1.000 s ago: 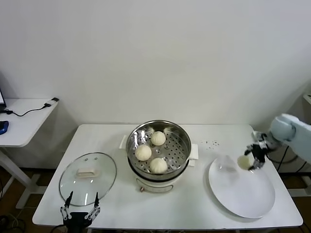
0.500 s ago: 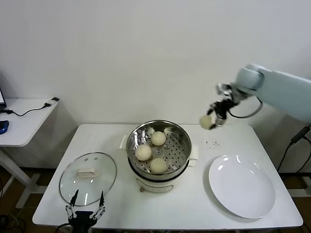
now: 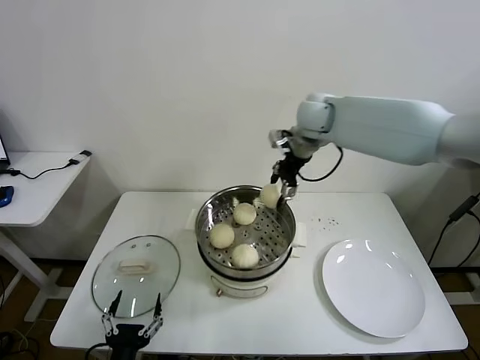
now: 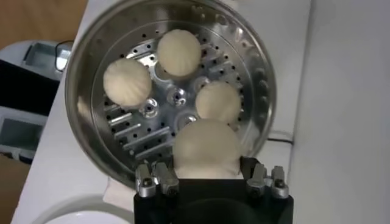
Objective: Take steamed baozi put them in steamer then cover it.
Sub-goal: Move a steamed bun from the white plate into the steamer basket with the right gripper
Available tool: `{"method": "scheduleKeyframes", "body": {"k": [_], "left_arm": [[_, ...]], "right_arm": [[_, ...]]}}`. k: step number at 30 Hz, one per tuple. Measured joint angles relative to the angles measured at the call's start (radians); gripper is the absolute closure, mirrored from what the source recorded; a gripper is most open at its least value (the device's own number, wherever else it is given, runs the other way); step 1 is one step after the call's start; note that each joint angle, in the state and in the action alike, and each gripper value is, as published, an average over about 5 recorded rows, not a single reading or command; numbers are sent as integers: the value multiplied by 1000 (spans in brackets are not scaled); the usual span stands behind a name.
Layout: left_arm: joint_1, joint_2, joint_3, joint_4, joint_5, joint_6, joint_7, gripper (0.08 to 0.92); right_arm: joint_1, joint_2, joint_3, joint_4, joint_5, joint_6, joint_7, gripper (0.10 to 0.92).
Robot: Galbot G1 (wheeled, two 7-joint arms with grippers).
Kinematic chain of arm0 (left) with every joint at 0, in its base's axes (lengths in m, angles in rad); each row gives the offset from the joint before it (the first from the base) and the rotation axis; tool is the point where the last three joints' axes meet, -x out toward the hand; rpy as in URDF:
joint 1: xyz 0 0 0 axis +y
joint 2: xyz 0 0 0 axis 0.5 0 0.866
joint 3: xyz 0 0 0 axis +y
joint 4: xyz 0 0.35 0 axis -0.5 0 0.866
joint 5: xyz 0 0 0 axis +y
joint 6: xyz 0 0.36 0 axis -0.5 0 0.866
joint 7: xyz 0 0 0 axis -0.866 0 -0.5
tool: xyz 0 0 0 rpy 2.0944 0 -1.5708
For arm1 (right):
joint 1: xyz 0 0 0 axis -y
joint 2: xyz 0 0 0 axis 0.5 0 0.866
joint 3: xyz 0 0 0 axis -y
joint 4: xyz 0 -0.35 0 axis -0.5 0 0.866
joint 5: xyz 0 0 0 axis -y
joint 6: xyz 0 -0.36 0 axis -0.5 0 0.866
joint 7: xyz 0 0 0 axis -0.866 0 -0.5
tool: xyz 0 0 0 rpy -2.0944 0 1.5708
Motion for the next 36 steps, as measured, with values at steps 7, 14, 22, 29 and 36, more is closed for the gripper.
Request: {"method": "scheduleKeyframes", "body": {"k": [7, 14, 22, 29, 36], "left_arm": [[-5, 2, -6, 3, -6, 2, 0, 177], [-14, 4, -9, 13, -9, 6, 2, 177], [-15, 11, -15, 22, -16, 6, 2, 177], [-16, 12, -16, 23, -17, 5, 2, 177], [-18, 12, -11, 18, -11, 6, 2, 177]], "right_arm": [[-32, 45, -42, 10, 7, -24, 35, 329], [-73, 70, -64, 12, 0, -36, 56, 330], [-113, 75, -70, 13, -9, -46, 76, 327], [-122, 68, -66, 19, -6, -55, 87, 246], [-109, 47, -51, 33, 6, -49, 76, 203]]}}
